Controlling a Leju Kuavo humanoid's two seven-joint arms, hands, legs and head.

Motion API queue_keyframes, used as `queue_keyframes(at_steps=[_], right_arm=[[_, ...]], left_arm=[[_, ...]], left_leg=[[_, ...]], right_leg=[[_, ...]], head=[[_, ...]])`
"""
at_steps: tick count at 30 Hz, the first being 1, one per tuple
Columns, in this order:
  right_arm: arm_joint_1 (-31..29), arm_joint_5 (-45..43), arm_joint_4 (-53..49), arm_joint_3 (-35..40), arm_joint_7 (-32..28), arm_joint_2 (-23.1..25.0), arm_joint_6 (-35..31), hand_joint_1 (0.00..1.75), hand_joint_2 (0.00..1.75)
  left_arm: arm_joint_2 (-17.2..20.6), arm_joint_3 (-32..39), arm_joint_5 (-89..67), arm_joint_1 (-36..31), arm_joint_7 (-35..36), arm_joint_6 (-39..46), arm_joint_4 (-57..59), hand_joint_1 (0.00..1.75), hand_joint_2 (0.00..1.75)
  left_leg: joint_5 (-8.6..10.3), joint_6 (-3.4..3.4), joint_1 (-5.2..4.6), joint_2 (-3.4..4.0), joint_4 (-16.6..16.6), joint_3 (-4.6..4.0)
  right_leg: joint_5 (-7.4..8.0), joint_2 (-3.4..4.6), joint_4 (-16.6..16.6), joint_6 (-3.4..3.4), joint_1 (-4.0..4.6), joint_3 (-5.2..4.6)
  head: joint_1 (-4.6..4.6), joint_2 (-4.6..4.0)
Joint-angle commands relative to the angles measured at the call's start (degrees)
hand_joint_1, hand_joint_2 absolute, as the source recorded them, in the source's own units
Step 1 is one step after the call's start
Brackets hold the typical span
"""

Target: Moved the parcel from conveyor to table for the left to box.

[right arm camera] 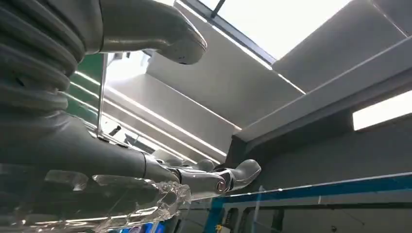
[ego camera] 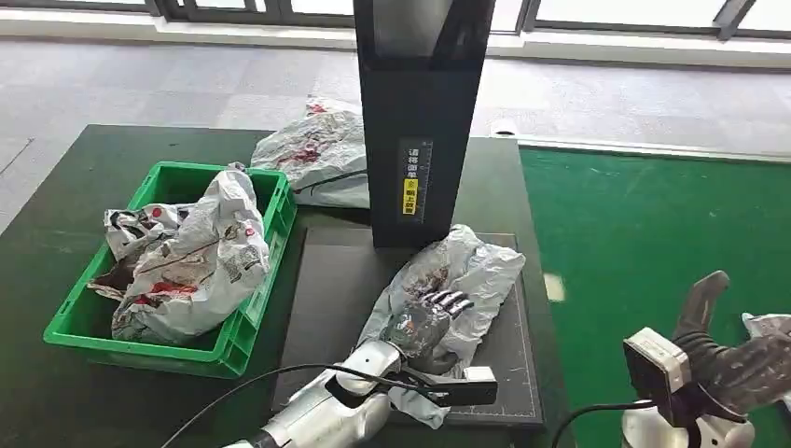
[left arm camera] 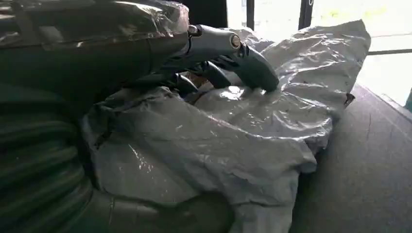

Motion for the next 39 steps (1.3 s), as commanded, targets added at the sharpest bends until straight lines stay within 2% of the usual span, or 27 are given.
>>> queue_keyframes(at_steps=[1,9,11,12,19,21,22,23,25,26,27,33,35,36,39], right_arm=[[-0.2,0.7,0.5,-3.0,0.0,2.5,0.2,0.00,1.75],[-0.8,0.0,2.0,-2.5,0.0,2.5,0.2,0.00,1.75],[-0.7,-0.5,2.2,-2.4,0.0,2.5,0.2,0.00,1.75],[-0.5,-0.6,2.2,-2.3,0.0,2.5,0.2,0.00,1.75],[-0.5,-0.6,2.2,-2.3,0.0,2.5,0.2,0.00,1.75],[0.6,-0.7,1.3,-2.2,0.0,2.5,0.2,0.00,1.75],[1.3,-0.9,1.0,-1.9,0.0,2.5,0.2,0.00,1.75],[1.5,-1.0,1.1,-1.5,0.0,2.5,0.2,0.00,1.75],[0.8,-0.8,1.8,-1.1,0.0,2.5,0.2,0.00,1.75],[0.3,-0.7,2.3,-1.0,0.0,2.5,0.2,0.00,1.75],[-0.4,-0.7,2.9,-1.0,0.0,2.5,0.2,0.00,1.75],[-1.9,-0.5,4.1,-1.6,0.0,2.5,0.2,0.00,1.75],[-1.8,-0.5,4.0,-1.9,0.0,2.5,0.2,0.00,1.75],[-1.6,-0.6,3.9,-1.8,0.0,2.5,0.2,0.00,1.75],[-1.6,-0.6,3.9,-1.8,0.0,2.5,0.2,0.00,1.75]], left_arm=[[1.7,-4.2,-1.7,-1.1,1.8,-2.3,9.4,1.75,1.75],[2.2,-2.2,-2.3,-0.8,2.6,-3.5,9.8,1.75,1.75],[2.4,-1.9,-3.5,-1.0,3.4,-1.5,9.2,1.75,1.75],[2.8,-1.7,-4.2,-0.6,2.6,2.8,7.6,1.75,1.75],[2.8,-1.7,-4.2,-0.6,2.6,2.8,7.6,1.75,1.75],[3.7,3.2,-6.2,-0.4,2.7,24.5,1.8,1.75,1.75],[6.0,8.6,-11.4,3.5,3.1,24.6,-12.4,1.75,1.75],[6.4,17.0,-14.7,9.4,-0.4,24.6,-30.3,1.75,1.75],[3.3,27.8,-17.5,15.5,-9.6,24.6,-46.7,1.75,1.75],[1.7,32.4,-16.7,16.9,-15.4,24.6,-51.2,1.75,1.75],[1.7,34.7,-15.6,17.8,-18.1,24.6,-58.1,1.75,1.75],[1.7,42.9,-3.9,19.0,-29.2,24.6,-77.4,1.75,1.75],[1.7,44.9,2.7,19.0,-31.6,24.6,-78.9,1.75,1.75],[1.7,48.8,9.1,19.1,-36.9,24.6,-77.3,1.75,1.75],[1.7,48.8,9.1,19.1,-36.9,24.6,-77.3,1.75,1.75]], left_leg=[[0.07,-0.06,0.02,0.07,-0.2,0.28],[0.04,-0.07,0.04,0.14,-0.2,0.61],[0.06,-0.08,0.03,0.17,-0.3,0.68],[0.01,-0.05,0.05,0.15,-0.2,0.68],[0.07,-0.08,0.05,0.16,-0.3,0.65],[0.02,-0.05,0.05,0.11,-0.2,0.62],[0.07,-0.06,0.05,0.15,-0.2,0.61],[0.05,-0.07,0.03,0.13,-0.2,0.56],[0.04,-0.09,0.02,0.26,-0.2,0.50],[-0.01,-0.07,0.02,0.24,0.0,0.28],[-0.02,-0.05,0.03,0.22,0.1,0.16],[-0.11,-0.15,0.10,0.73,0.0,0.14],[-0.09,-0.16,0.09,0.66,0.0,0.15],[-0.10,-0.18,0.10,0.69,0.0,0.16],[-0.08,-0.13,0.11,0.52,-0.1,0.23]], right_leg=[[0.08,0.13,-0.2,-0.05,0.01,0.22],[0.05,0.16,-0.2,-0.02,0.03,0.52],[0.08,0.20,-0.2,-0.03,0.02,0.58],[0.03,0.17,-0.1,-0.01,0.04,0.60],[0.08,0.18,-0.2,-0.03,0.03,0.55],[0.03,0.13,-0.1,-0.01,0.03,0.56],[0.08,0.19,-0.2,-0.03,0.03,0.53],[0.05,0.16,-0.1,-0.02,0.01,0.48],[0.08,0.29,-0.1,-0.04,0.00,0.34],[0.01,0.23,0.1,-0.02,0.01,0.14],[0.00,0.19,0.1,-0.02,0.02,0.04],[0.04,0.81,0.2,-0.06,0.08,-0.14],[0.01,0.77,0.2,-0.08,0.07,-0.13],[-0.01,0.82,0.2,-0.12,0.08,-0.15],[-0.07,0.59,0.1,-0.12,0.08,0.00]], head=[[0.02,0.00],[0.02,0.00],[0.02,0.00],[0.00,0.00],[0.02,0.00],[0.02,0.00],[0.02,0.00],[0.02,0.00],[0.02,0.00],[-0.02,0.00],[0.00,0.00],[-0.02,0.00],[0.00,0.00],[0.02,0.00],[0.00,0.00]])
